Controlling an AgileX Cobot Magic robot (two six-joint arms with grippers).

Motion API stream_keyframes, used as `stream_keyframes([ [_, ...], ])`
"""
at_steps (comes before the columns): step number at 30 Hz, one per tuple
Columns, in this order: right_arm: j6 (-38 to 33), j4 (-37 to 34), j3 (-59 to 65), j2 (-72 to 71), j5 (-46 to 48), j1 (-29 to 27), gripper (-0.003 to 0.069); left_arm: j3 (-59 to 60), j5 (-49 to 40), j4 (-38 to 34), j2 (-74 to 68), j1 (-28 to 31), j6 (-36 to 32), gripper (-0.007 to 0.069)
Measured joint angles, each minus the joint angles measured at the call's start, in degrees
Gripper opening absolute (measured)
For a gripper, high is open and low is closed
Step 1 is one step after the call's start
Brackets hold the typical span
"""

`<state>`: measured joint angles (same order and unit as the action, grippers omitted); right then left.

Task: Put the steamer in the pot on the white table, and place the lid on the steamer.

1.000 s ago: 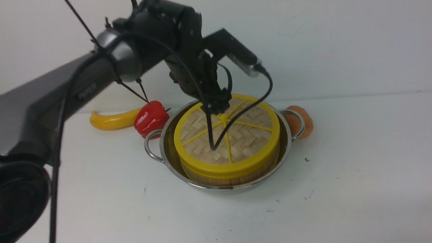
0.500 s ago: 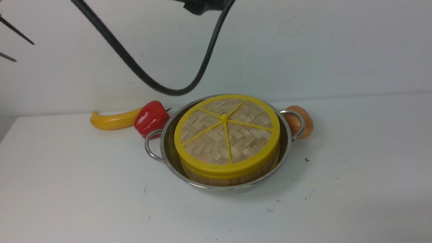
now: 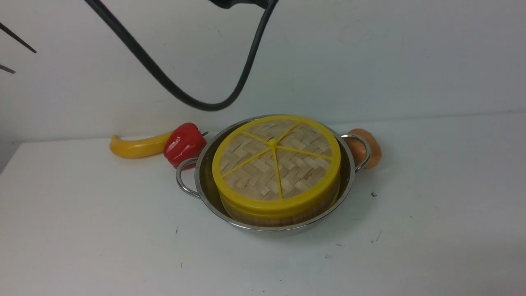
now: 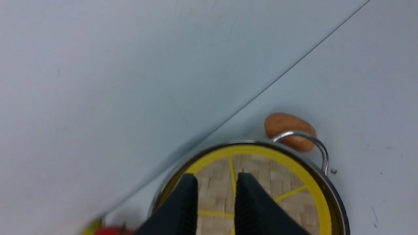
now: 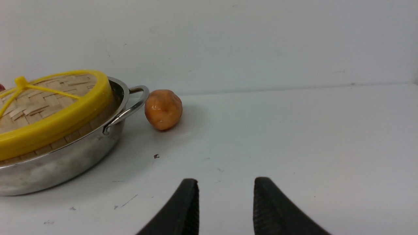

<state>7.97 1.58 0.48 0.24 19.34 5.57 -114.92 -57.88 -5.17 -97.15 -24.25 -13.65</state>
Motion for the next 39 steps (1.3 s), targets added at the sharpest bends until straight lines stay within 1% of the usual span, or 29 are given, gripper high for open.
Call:
stream_keyframes([
  [2,0.0,0.0,0.0,0.0,0.0,0.0,0.025,0.44,-3.76,1.59,1.76,0.96,4.39,0.0155],
  [3,0.0,0.0,0.0,0.0,0.0,0.0,0.025,0.6,-4.67,2.03,2.32,1.33,5.43,0.0154],
  [4,0.0,0.0,0.0,0.0,0.0,0.0,0.025,1.51,-7.83,4.07,5.17,2.2,9.18,0.0154],
  [5,0.0,0.0,0.0,0.0,0.0,0.0,0.025,1.67,-8.16,4.33,5.59,2.43,9.96,0.0154],
  [6,0.0,0.0,0.0,0.0,0.0,0.0,0.025,3.5,-10.19,7.16,10.08,3.17,12.6,0.0154],
  [8,0.0,0.0,0.0,0.0,0.0,0.0,0.025,6.12,-10.2,9.42,14.18,3.5,13.65,0.0155],
  [10,0.0,0.0,0.0,0.0,0.0,0.0,0.025,10.8,-8.68,13.03,21.2,3.56,14.46,0.0163],
  [14,0.0,0.0,0.0,0.0,0.0,0.0,0.025,25.6,-0.52,16.79,33.84,5.17,14.81,0.0184],
  [15,0.0,0.0,0.0,0.0,0.0,0.0,0.025,28.36,1.1,16.87,35.09,5.75,14.85,0.0188],
  [17,0.0,0.0,0.0,0.0,0.0,0.0,0.025,38.28,7.12,17.03,41.44,8.34,14.85,0.02],
  [22,0.0,0.0,0.0,0.0,0.0,0.0,0.025,65.46,21.4,16.25,53.06,14.8,14.85,0.0225],
  [26,0.0,0.0,0.0,0.0,0.0,0.0,0.025,82.26,30.62,15.47,60.88,18.29,14.85,0.023],
  [27,0.0,0.0,0.0,0.0,0.0,0.0,0.025,87.97,33.55,15.19,64.86,18.91,14.85,0.0231],
  [32,0.0,0.0,0.0,0.0,0.0,0.0,0.025,102.07,42.47,13.55,79.37,19.54,15.24,0.0239],
  [35,0.0,0.0,0.0,0.0,0.0,0.0,0.025,107.54,43.99,13.25,85.82,19.61,15.24,0.0239],
  [39,0.0,0.0,0.0,0.0,0.0,0.0,0.025,112.39,42.92,12.24,91.81,19.61,16.19,0.0241],
])
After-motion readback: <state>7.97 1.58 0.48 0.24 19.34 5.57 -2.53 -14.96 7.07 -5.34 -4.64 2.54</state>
